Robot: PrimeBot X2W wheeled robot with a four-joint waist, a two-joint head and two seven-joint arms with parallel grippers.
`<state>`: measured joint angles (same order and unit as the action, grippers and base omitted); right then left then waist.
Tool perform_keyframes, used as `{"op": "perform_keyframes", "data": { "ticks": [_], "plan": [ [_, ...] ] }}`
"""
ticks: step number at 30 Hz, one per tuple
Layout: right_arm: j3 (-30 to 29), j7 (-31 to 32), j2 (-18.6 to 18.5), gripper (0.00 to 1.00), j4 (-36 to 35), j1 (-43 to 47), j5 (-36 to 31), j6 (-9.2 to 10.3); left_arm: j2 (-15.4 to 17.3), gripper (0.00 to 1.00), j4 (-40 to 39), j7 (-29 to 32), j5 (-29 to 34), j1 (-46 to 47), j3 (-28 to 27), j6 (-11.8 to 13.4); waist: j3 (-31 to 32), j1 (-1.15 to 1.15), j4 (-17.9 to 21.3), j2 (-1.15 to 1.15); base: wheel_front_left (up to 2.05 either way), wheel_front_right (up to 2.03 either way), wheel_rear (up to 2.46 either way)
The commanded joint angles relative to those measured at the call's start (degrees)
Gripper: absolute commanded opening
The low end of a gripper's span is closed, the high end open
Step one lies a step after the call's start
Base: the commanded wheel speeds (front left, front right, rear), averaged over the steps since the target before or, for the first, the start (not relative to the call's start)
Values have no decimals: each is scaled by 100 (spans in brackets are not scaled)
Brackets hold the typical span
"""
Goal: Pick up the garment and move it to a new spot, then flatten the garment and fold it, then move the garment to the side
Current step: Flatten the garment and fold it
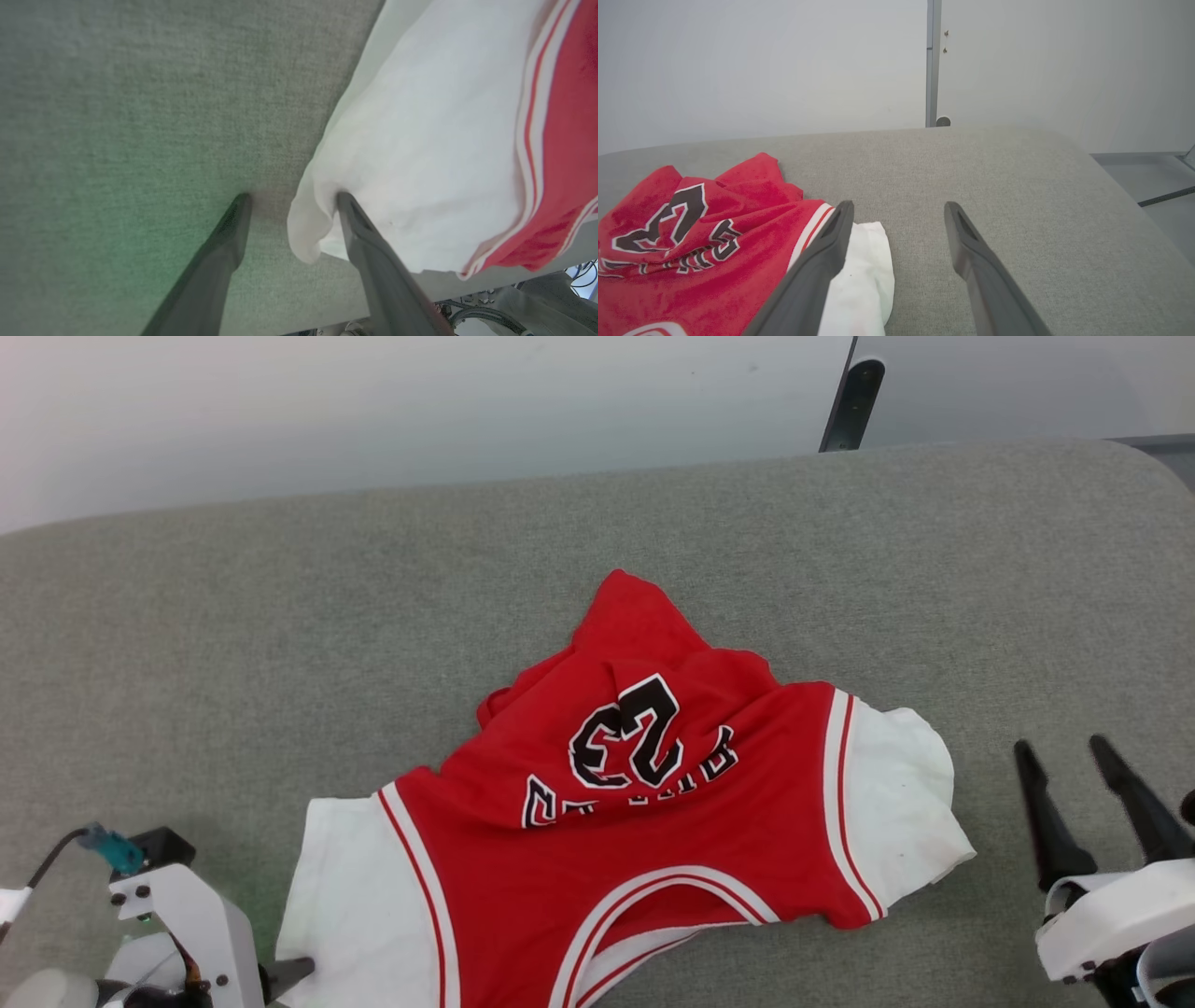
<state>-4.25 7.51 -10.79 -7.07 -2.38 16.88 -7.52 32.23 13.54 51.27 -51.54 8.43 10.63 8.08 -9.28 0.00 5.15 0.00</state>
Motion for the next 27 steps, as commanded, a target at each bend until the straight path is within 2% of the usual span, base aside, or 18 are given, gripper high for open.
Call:
{"op": "perform_keyframes", "data": {
  "ticks": [1, 2, 9, 14, 19, 27],
  "plan": [
    [54, 212, -25, 100, -32, 55, 116, 6, -302, 35, 220, 173, -135, -331, 235, 7, -42, 0, 2, 0, 0, 0, 0],
    [55, 348, -46, 100, -42, 67, 170, 6, -362, 0, 221, 200, -157, -352, 269, -41, -56, 0, -4, 0, 0, 0, 0],
    [124, 2132, -233, 100, -9, 161, 541, 6, -564, 0, 340, -43, -170, -138, 389, -323, -147, 0, -143, 0, 0, 0, 0],
    [82, 3094, -313, 100, 39, -134, 677, 6, -704, 0, 495, -186, -108, 150, 487, -491, -243, 0, -294, 0, 0, 0, 0],
    [22, 3708, -357, 100, 361, -471, 643, 6, -884, 0, 640, -289, -81, 448, 603, -648, -360, 0, -491, 0, 0, 0, 0],
    [-19, 4191, -448, 100, 1070, -794, 507, 6, -1064, 0, 818, -445, -8, 752, 737, -801, -486, 0, -764, 0, 0, 0, 0]
  ]
}}
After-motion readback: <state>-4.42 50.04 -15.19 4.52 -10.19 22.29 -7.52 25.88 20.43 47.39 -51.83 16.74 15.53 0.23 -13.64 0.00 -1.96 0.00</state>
